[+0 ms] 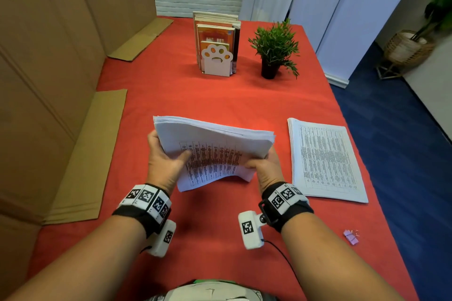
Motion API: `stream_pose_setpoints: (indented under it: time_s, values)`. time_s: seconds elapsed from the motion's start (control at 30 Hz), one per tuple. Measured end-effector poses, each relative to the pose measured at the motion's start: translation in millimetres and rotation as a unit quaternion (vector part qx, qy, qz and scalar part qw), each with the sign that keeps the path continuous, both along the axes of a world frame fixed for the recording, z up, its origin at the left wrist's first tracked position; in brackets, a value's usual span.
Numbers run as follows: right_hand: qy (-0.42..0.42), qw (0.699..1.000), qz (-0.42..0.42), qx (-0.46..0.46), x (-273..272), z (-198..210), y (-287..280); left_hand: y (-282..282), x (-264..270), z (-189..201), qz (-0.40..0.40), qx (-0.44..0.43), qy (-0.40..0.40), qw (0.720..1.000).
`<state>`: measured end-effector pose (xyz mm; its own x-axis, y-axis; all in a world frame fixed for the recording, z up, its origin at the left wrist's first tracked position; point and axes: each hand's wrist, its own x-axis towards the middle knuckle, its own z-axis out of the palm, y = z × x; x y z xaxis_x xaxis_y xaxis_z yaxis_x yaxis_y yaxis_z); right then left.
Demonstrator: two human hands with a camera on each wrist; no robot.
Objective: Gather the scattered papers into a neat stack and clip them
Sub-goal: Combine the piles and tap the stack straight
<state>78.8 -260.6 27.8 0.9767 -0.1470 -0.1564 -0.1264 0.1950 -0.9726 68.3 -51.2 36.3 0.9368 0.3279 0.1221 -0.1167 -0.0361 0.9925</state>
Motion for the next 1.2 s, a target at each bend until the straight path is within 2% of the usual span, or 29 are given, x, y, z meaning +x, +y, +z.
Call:
stream_pose_setpoints:
  time_s: [0.07, 0.13, 0.23, 0.4, 0.6, 0.9, 1.1, 1.2]
  values:
    - [0.016, 1.0, -0.017, -0.003, 1, -2, 5, -6, -1, -5, 0.02, -0.017, 0.013, 1.0]
    - [0.023, 0.999, -0.029, -0.009, 1, -5, 10, -10, -1, -6, 0.051, 0.001, 0.02, 0.999]
    - [0.015, 0.999, -0.014, -0.028, -4, -5, 15, -11, 1, -8, 0.071, 0.013, 0.03, 0.997]
    - [-0.001, 1.0, -0.016, -0.013, -5, -6, 20, -13, 2, -12, 0.072, 0.025, 0.005, 0.997]
    - [0.039, 0.999, -0.004, -0.027, -3, -10, 17, -14, 2, -24, 0.057, -0.007, 0.014, 0.998]
    - [0.045, 0.998, 0.021, -0.028, -3, -15, 14, -11, 1, -37, 0.017, -0.048, 0.085, 0.995]
    - [0.091, 0.985, 0.064, -0.131, -11, -21, 7, -14, -3, -39, 0.021, -0.031, 0.143, 0.989]
    - [0.056, 0.984, 0.079, -0.152, -14, -17, 5, -17, -2, -32, 0.037, -0.047, 0.144, 0.988]
